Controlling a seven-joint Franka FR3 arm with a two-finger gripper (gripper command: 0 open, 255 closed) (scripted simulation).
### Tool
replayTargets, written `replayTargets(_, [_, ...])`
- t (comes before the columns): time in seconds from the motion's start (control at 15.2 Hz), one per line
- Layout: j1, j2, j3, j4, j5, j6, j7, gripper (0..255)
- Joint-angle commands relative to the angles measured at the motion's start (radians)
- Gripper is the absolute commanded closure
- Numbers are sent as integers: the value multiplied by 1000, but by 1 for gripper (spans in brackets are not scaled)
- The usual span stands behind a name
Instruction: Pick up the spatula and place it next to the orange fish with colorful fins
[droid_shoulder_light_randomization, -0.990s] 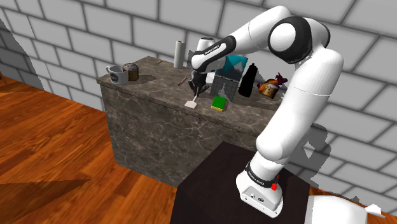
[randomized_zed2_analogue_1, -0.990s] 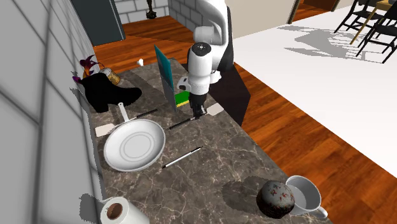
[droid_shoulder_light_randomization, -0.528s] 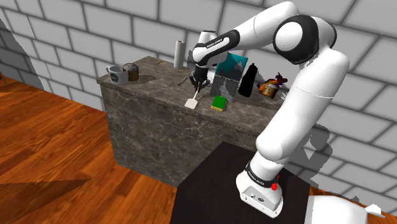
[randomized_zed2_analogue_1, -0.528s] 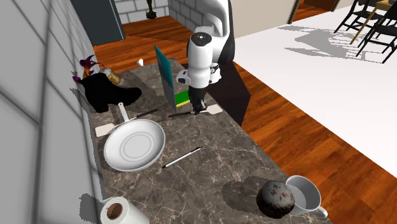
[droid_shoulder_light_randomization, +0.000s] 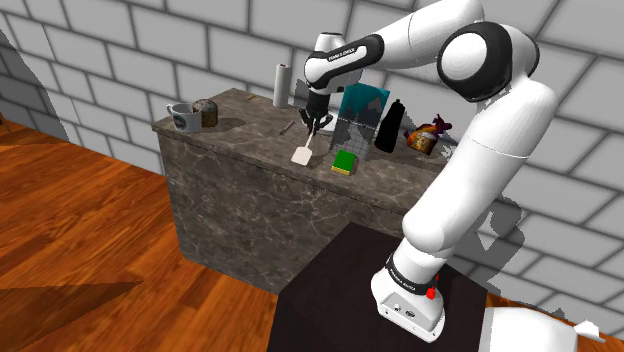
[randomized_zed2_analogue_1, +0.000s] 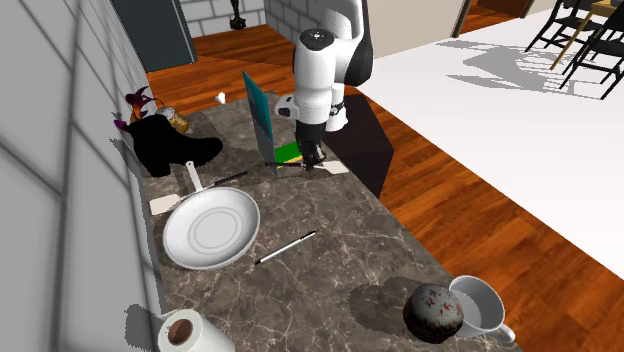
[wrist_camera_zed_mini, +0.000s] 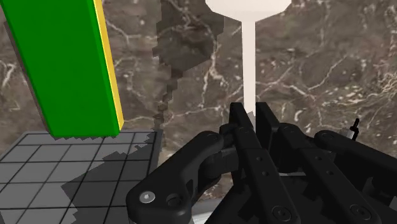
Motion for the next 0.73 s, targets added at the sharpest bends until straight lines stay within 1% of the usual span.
replayTargets(0.0, [0, -10, 0, 15, 1, -25, -1, 255])
replayTargets(0.66, [1, -47, 1, 107, 4, -155, -8, 255])
